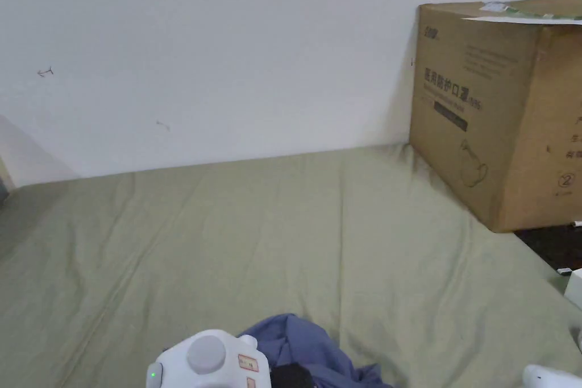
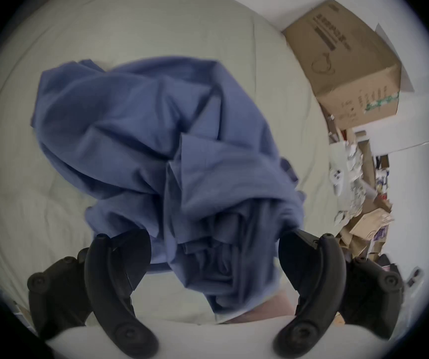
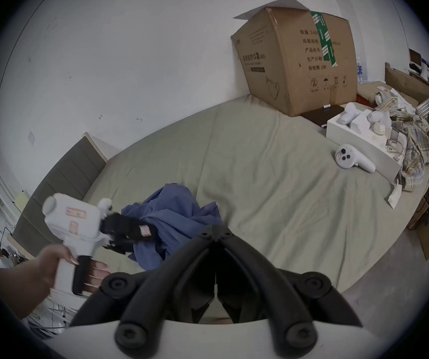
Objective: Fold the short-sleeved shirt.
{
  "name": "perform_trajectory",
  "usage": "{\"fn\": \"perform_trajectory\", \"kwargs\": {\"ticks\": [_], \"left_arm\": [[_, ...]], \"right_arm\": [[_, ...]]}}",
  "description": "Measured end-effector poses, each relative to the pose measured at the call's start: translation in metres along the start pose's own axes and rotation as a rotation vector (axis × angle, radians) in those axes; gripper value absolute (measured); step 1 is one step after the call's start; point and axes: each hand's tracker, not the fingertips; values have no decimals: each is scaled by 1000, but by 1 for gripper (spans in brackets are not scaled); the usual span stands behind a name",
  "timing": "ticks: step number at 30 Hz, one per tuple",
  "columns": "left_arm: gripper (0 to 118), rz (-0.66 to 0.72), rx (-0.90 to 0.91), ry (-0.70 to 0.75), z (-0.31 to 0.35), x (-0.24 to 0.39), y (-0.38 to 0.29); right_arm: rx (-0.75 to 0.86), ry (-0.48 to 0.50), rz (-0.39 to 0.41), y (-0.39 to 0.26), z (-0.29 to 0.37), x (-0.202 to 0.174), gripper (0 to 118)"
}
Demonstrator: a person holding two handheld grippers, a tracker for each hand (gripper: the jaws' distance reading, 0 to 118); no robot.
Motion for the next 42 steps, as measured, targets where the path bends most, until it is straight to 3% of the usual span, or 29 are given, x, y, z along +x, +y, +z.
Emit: {"fn": "perform_trajectory", "kwargs": {"ticks": [2, 6, 8, 9, 10, 11, 13, 16, 18, 19, 32, 34, 36, 39, 40, 41, 42], "left_arm": [[105, -36, 86, -38, 36, 7, 6], [104, -146, 446, -105, 143, 21, -13], [82, -206, 671, -112, 191, 16, -43], [61, -235, 812, -72, 214, 14, -66], [30, -266, 945, 3, 229, 10, -90], [8, -286, 1034, 75, 236, 7, -109], [0, -322, 1193, 231, 244, -2, -149], [0, -356, 1385, 333, 248, -21, -204], [0, -347, 1392, 421, 241, -25, -218], [0, -352, 1364, 389, 240, -28, -222], [0, -490, 1273, 360, 231, -6, -206], [0, -480, 1138, 235, 239, 0, -169], [0, -416, 948, 211, 237, 3, -115], [0, -244, 497, 129, 201, -22, -12], [9, -202, 401, 104, 181, -36, 15], [41, -162, 341, 84, 163, -51, 39], [89, -113, 305, 130, 142, -66, 58]], "right_arm": [[-2, 7, 1, 0, -2, -4, 0], [33, 36, 16, 11, 8, -20, 0], [89, 62, 35, 17, 19, -29, 0], [130, 73, 50, 19, 27, -34, 0], [183, 84, 67, 21, 35, -39, 0], [235, 90, 87, 20, 42, -43, 0], [359, 78, 143, 18, 57, -53, 0], [532, 33, 174, 8, 76, -64, 0], [592, 20, 169, 3, 85, -69, 0], [601, 22, 164, 2, 89, -71, 0], [540, 62, 231, 6, 80, -78, 0], [516, 55, 238, 9, 75, -79, 0], [473, 53, 225, 12, 72, -79, 0], [410, 74, 204, 16, 62, -75, 0], [394, 71, 205, 16, 58, -74, 0], [382, 68, 210, 16, 53, -72, 0], [364, 65, 218, 16, 48, -70, 0]]}}
